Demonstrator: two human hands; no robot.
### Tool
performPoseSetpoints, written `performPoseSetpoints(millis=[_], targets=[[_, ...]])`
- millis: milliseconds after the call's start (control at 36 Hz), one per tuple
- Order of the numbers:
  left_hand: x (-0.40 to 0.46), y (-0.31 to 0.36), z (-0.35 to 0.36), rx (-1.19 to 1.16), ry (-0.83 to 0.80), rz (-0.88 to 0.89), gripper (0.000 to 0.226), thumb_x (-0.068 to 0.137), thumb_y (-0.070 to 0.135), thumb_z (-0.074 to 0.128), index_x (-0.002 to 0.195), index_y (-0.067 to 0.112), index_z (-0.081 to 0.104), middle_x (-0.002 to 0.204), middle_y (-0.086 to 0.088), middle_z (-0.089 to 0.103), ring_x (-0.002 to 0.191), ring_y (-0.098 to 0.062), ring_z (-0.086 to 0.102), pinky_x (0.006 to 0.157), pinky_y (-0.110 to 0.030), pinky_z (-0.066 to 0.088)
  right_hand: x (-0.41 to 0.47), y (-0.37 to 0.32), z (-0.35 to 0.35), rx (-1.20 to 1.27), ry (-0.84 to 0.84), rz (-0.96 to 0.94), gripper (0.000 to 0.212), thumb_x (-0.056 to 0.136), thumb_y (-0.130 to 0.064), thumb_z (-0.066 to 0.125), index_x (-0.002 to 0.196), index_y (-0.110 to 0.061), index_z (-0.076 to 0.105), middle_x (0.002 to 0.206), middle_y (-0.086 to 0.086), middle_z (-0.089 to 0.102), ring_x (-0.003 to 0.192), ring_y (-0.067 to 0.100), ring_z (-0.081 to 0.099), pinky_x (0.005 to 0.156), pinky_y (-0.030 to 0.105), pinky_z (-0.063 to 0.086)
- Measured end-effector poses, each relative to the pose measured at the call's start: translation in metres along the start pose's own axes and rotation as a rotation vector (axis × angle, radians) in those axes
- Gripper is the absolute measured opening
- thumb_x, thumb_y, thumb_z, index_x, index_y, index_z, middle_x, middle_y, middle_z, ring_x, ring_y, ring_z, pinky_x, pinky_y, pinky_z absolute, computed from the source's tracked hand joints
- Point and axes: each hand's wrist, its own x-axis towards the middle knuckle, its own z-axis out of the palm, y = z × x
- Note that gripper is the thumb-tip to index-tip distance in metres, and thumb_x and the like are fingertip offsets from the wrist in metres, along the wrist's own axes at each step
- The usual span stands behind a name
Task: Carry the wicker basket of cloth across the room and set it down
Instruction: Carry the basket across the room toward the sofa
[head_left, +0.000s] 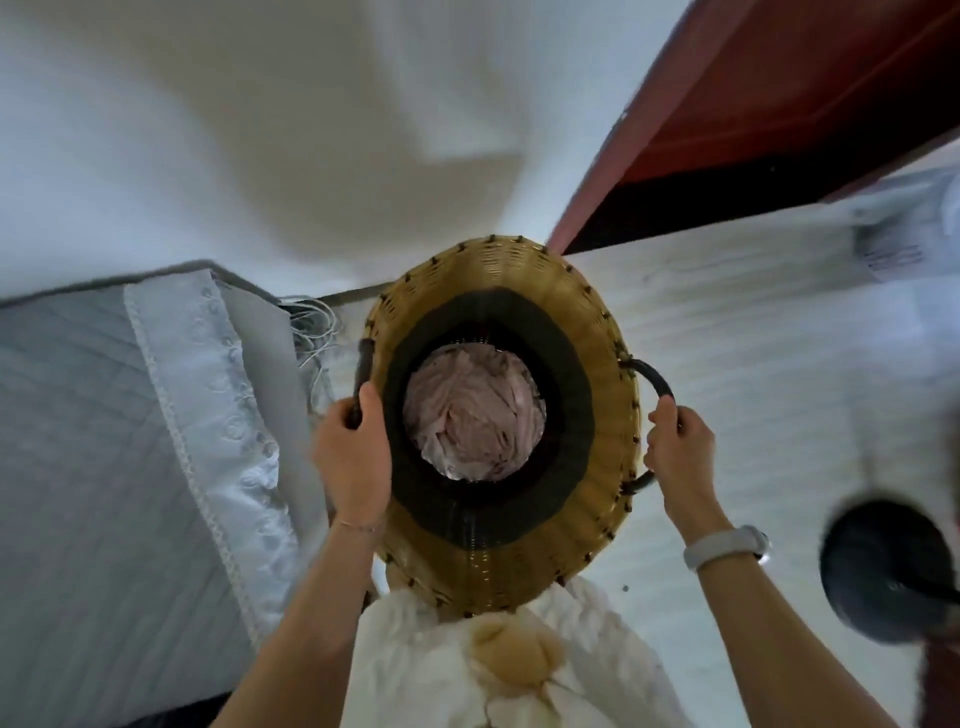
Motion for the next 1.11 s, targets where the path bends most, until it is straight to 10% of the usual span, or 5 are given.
performPoseSetpoints(millis=[472,639,1111], targets=[[-0.122,0.016,0.030,0.185,-0.627,0.654,0.035,0.091,0.033,0.046,0.065,0.010,0.046,0.059,0.000,0.043,0.059,-0.018,0.041,0.063,-0.031,0.032,-0.205,0.137,-0.103,0.577,0.616,0.444,0.028,0.094,-0.029,0.039,0.086,-0.010,0.057,0.059,0.001,0.042,0.053,0.015,0.036,0.052,0.027,0.035],[-0.227,-0.003,0.057,0.306,-0.893,0.904,0.035,0.092,0.035,0.047,0.070,0.009,0.055,0.061,-0.002,0.053,0.058,-0.020,0.050,0.059,-0.030,0.038,-0.284,0.228,-0.131,0.780,0.890,0.602,0.036,0.093,-0.027,0.038,0.066,-0.008,0.053,0.057,0.006,0.037,0.052,0.018,0.033,0.052,0.030,0.030],[-0.578,-0.143,0.104,0.621,-1.322,1.185,0.035,0.093,0.030,0.047,0.077,0.002,0.062,0.067,-0.005,0.056,0.057,-0.009,0.047,0.052,-0.022,0.036,-0.454,0.472,-0.250,0.939,1.387,1.029,0.054,0.089,-0.032,0.040,0.094,0.019,0.056,0.082,0.038,0.057,0.069,0.040,0.049,0.065,0.043,0.043]])
